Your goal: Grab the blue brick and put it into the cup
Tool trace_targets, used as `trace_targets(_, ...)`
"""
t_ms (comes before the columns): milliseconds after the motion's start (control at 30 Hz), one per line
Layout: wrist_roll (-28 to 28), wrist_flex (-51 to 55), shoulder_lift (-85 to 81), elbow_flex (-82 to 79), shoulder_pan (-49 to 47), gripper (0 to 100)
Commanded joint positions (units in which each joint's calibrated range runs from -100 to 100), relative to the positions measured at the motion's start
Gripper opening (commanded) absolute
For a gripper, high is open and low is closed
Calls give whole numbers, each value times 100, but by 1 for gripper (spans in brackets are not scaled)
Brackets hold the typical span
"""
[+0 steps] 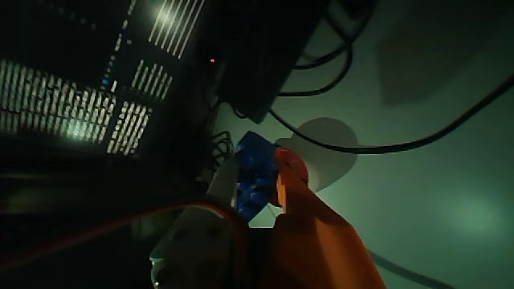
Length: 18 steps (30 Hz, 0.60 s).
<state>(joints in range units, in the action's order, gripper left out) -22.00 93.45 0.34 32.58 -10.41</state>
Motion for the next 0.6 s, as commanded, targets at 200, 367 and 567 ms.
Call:
trace_targets(200, -1850, -247, 147, 289, -74, 0)
trace_targets(367, -2753, -531, 344, 289, 99, 0)
trace_targets(567, -3818, -1295, 1041, 1141, 239, 0)
